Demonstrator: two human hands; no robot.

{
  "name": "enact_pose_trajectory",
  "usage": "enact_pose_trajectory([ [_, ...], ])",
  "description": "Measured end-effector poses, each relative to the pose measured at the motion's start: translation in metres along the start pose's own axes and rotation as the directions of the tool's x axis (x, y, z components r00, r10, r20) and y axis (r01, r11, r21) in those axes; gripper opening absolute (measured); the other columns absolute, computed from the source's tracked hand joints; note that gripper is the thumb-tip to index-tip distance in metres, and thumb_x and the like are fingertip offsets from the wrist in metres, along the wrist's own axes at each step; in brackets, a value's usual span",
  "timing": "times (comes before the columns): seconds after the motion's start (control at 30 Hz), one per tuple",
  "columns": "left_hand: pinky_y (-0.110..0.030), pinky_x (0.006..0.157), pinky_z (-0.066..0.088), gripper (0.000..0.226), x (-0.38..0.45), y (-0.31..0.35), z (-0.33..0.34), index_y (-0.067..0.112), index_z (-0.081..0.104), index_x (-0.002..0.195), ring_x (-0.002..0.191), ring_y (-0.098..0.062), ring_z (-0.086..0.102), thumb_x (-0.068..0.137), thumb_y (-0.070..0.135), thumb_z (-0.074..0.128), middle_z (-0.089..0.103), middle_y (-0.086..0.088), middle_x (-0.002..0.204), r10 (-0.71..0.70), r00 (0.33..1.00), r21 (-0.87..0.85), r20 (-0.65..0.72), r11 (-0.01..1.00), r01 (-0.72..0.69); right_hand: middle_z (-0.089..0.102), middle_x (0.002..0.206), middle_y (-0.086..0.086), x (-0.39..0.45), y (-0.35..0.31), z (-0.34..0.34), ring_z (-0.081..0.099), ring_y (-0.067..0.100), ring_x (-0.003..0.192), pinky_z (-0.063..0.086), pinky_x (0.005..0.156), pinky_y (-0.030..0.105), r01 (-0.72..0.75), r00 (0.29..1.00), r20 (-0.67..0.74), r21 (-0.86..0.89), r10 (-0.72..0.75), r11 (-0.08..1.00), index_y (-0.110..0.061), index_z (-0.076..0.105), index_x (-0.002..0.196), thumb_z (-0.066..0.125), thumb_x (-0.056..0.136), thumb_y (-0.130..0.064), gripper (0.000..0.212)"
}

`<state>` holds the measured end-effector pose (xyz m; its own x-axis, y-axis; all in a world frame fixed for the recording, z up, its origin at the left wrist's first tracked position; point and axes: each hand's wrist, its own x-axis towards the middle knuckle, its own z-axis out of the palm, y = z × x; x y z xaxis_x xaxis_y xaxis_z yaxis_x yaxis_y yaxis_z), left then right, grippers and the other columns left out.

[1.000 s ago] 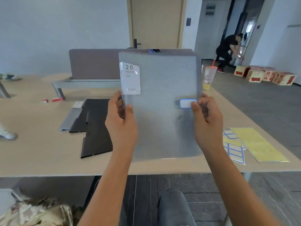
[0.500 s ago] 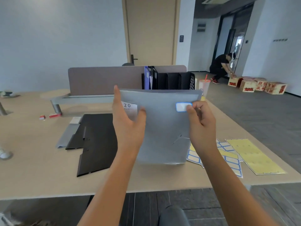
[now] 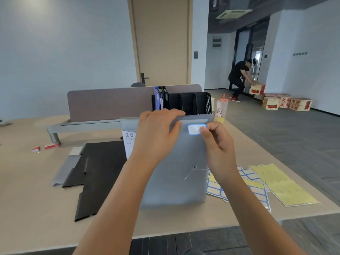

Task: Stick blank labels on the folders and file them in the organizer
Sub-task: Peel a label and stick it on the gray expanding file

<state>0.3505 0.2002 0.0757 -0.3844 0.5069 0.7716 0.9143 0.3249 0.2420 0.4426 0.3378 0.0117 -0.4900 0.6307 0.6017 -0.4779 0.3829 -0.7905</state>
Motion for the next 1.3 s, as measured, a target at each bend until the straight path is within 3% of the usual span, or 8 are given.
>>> enact_pose_trajectory([
  [0.13,-0.035,0.073,0.043,0.044,0.002,0.003,0.009,0.03,0.07,0.126,0.071,-0.008,0.046,0.093,0.009,0.051,0.05,0.021,0.07,0.094,0.996,-0.018,-0.001,0.995,-0.094,0.052,0.074,-0.022,-0.003,-0.003,-0.006,0.046,0.0,0.069,0.038,0.068,0.014,0.054,0.996,0.071,-0.036,-0.051,0.998,-0.01,0.059,0.093,0.057,0.108,-0.011,0.015],
  [0.37,-0.012,0.062,0.032,0.038,0.008,0.008,0.0,0.045,0.065,0.129,0.067,0.005,0.051,0.1,0.023,0.052,0.059,0.025,0.069,-0.007,0.987,-0.011,0.163,1.0,0.008,0.051,0.082,-0.005,-0.008,0.003,-0.013,0.044,0.008,0.074,0.037,0.069,0.022,0.12,0.981,0.165,-0.085,-0.105,0.989,-0.01,0.057,0.094,0.059,0.108,-0.014,0.014],
  [0.6,-0.026,0.073,0.047,0.026,0.017,0.009,-0.004,0.044,0.073,0.111,0.079,0.004,0.063,0.094,0.026,0.063,0.071,0.023,0.085,-0.044,0.986,-0.109,0.159,0.992,0.062,0.055,0.078,0.009,-0.01,-0.001,-0.021,0.046,0.028,0.072,0.045,0.06,0.054,0.056,0.993,0.103,-0.03,-0.052,0.998,-0.018,0.058,0.093,0.06,0.104,-0.032,0.018],
  [0.8,-0.026,0.07,0.047,0.041,0.014,0.015,-0.003,0.046,0.071,0.117,0.068,0.001,0.058,0.096,0.016,0.055,0.066,0.025,0.073,0.028,0.985,-0.051,0.169,0.999,-0.02,0.047,0.076,0.013,-0.014,-0.009,-0.024,0.04,0.019,0.07,0.034,0.063,0.034,0.067,0.993,0.102,-0.01,-0.066,0.998,-0.01,0.055,0.093,0.057,0.109,-0.022,0.02],
  [0.9,-0.028,0.078,0.052,0.044,0.016,0.015,-0.003,0.043,0.072,0.12,0.08,-0.002,0.064,0.096,0.012,0.052,0.073,0.021,0.095,0.045,0.981,-0.075,0.19,0.997,-0.031,0.044,0.073,0.014,-0.016,-0.008,-0.023,0.037,0.02,0.067,0.032,0.059,0.031,0.059,0.993,0.104,-0.012,-0.057,0.998,-0.008,0.054,0.093,0.058,0.109,-0.022,0.022],
  [1.03,-0.009,0.059,0.039,0.044,0.018,0.014,-0.002,0.037,0.074,0.117,0.067,-0.003,0.061,0.095,0.005,0.051,0.073,0.016,0.092,0.047,0.981,-0.129,0.19,0.991,-0.023,0.056,0.087,0.029,-0.019,-0.006,-0.018,0.043,0.023,0.07,0.035,0.063,0.037,0.028,0.998,0.064,0.012,-0.029,1.0,-0.009,0.064,0.094,0.062,0.106,-0.024,0.019],
  [1.2,-0.006,0.059,0.043,0.048,0.022,0.021,-0.004,0.03,0.075,0.118,0.076,-0.001,0.064,0.092,-0.002,0.049,0.065,0.027,0.097,0.061,0.97,-0.154,0.237,0.988,-0.025,0.057,0.077,0.005,-0.014,0.001,-0.012,0.045,0.012,0.071,0.036,0.061,0.023,-0.006,1.0,-0.004,0.074,0.007,0.997,-0.003,0.068,0.092,0.066,0.103,-0.016,0.017],
  [1.3,-0.009,0.05,0.039,0.05,0.024,0.019,-0.007,0.031,0.074,0.118,0.054,-0.009,0.054,0.092,-0.003,0.047,0.069,0.019,0.087,0.055,0.96,-0.167,0.276,0.986,-0.008,0.061,0.089,0.005,-0.012,0.004,-0.012,0.051,0.006,0.072,0.04,0.066,0.016,0.011,1.0,-0.009,0.074,-0.01,0.997,-0.002,0.069,0.092,0.066,0.103,-0.013,0.015],
])
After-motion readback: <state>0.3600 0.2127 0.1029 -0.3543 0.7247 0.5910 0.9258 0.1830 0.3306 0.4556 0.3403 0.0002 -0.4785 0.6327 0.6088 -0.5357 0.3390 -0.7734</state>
